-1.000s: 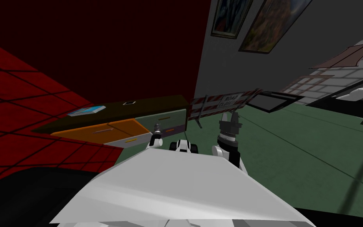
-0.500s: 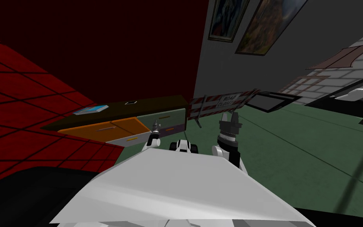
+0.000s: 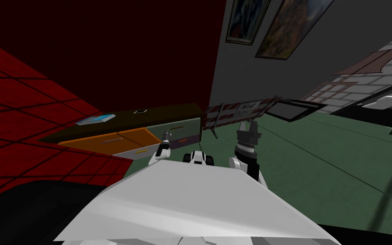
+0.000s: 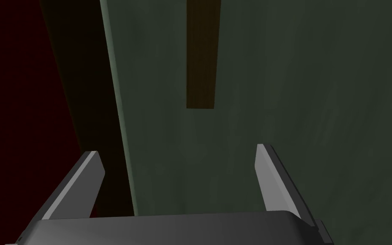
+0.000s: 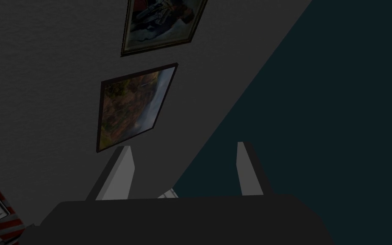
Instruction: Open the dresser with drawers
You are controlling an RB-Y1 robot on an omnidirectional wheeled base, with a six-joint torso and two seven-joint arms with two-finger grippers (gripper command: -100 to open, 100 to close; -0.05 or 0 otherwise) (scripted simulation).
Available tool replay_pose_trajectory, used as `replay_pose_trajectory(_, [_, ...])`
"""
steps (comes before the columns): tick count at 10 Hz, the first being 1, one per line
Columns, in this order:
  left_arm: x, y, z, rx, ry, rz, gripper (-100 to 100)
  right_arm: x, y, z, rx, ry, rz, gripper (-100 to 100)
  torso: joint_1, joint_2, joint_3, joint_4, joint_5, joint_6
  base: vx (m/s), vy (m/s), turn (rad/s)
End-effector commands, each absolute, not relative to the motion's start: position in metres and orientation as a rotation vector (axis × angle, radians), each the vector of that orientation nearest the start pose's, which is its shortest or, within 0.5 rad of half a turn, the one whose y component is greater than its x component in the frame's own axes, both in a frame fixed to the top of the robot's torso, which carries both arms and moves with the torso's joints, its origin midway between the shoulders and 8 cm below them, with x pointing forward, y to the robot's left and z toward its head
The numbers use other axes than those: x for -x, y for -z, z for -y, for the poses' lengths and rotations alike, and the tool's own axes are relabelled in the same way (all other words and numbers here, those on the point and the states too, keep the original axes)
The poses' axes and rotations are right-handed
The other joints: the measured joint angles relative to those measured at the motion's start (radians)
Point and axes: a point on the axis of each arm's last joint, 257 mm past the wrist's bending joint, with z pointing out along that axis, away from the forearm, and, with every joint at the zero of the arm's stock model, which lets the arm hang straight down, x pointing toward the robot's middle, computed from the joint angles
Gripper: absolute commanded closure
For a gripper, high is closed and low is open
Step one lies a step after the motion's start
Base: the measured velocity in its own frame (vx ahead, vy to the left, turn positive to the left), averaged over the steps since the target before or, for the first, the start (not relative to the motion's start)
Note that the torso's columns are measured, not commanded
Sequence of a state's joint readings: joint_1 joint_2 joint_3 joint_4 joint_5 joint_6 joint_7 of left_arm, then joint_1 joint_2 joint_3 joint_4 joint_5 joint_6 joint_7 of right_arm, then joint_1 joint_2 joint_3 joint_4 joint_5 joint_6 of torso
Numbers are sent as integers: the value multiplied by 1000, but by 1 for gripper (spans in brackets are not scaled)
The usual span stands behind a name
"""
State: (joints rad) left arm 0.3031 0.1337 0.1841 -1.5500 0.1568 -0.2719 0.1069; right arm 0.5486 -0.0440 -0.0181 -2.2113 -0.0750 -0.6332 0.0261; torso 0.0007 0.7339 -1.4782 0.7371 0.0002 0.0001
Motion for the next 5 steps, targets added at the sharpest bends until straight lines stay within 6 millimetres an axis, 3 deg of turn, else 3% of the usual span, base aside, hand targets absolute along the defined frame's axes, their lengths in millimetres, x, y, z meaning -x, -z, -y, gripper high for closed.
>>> replay_pose_trajectory(1, [-424, 282, -411, 1381, 1044, -948, -100, -328, -5, 296, -646, -1291, -590, 0, 0, -1, -1, -1, 0, 0, 162, -3, -2])
replay_pose_trajectory(3, [-424, 284, -404, 1407, 1060, -921, -100, -327, -5, 296, -646, -1291, -589, 0, -2, 4, 2, 1, 0, 0, 106, -1, 0])
replay_pose_trajectory(5, [-424, 288, -393, 1444, 1082, -884, -100, -328, -5, 296, -646, -1291, -589, 0, 0, 10, 6, 3, 0, 0, 15, 9, -1])
